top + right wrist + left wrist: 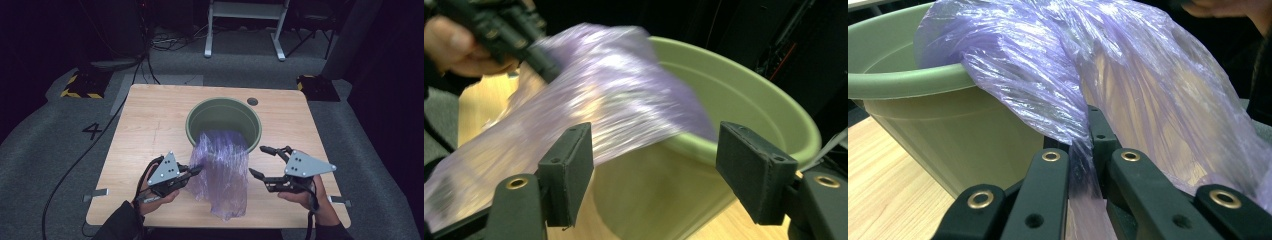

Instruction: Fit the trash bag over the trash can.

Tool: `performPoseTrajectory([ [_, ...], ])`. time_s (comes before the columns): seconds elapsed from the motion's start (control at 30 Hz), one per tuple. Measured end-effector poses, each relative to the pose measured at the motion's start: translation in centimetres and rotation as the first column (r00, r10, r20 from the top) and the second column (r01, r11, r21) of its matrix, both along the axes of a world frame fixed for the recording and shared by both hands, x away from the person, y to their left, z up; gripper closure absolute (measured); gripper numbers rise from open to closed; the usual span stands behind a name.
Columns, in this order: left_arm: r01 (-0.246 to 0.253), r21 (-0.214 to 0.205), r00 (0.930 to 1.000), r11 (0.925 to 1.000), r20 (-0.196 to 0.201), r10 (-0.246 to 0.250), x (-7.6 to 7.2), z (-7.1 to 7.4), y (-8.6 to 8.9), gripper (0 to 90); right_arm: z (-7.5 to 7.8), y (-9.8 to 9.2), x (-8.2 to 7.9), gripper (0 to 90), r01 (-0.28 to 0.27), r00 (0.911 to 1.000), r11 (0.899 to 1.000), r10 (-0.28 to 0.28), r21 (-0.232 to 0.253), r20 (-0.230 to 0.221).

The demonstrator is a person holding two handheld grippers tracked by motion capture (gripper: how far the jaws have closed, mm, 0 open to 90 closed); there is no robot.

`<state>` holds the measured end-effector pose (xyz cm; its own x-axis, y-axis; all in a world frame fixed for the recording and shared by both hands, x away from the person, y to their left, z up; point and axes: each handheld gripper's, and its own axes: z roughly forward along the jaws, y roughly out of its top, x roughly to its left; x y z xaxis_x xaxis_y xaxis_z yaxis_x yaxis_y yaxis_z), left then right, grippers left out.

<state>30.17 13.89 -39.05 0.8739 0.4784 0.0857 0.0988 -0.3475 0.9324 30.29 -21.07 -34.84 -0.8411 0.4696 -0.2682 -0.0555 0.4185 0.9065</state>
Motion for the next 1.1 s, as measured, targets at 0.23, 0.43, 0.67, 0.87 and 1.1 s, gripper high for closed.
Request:
performPoseTrajectory([
  [0.23,0.005,-0.006,1.0000,1.0000,0.005,-0.004,0.2,0.2,-0.3,88.0,-1.6,2.0,-1.2,58.5,-0.031,0.9976,0.996,0.036,-0.079,0.060],
  [0.43,0.019,-0.007,0.9998,0.9998,0.008,-0.019,0.3,0.4,-0.8,88.0,-2.1,3.2,-1.2,80.4,-0.039,0.9950,0.995,0.047,-0.094,0.088],
  [0.67,0.012,-0.006,0.9999,0.9999,0.005,-0.012,0.5,0.5,-0.4,88.1,-2.1,2.4,-0.8,90.0,-0.025,0.9970,0.999,0.029,-0.046,0.072],
  [0.87,0.000,-0.014,1.0000,0.9999,-0.006,0.000,0.8,0.3,-0.2,88.2,-2.0,1.1,0.2,90.0,0.028,0.9987,1.000,-0.028,0.005,0.043],
  [1.1,0.010,-0.007,0.9999,0.9999,-0.003,-0.010,0.8,0.3,-0.7,88.3,-1.7,1.7,-0.7,45.3,-0.050,0.9985,0.999,0.049,0.013,0.023],
])
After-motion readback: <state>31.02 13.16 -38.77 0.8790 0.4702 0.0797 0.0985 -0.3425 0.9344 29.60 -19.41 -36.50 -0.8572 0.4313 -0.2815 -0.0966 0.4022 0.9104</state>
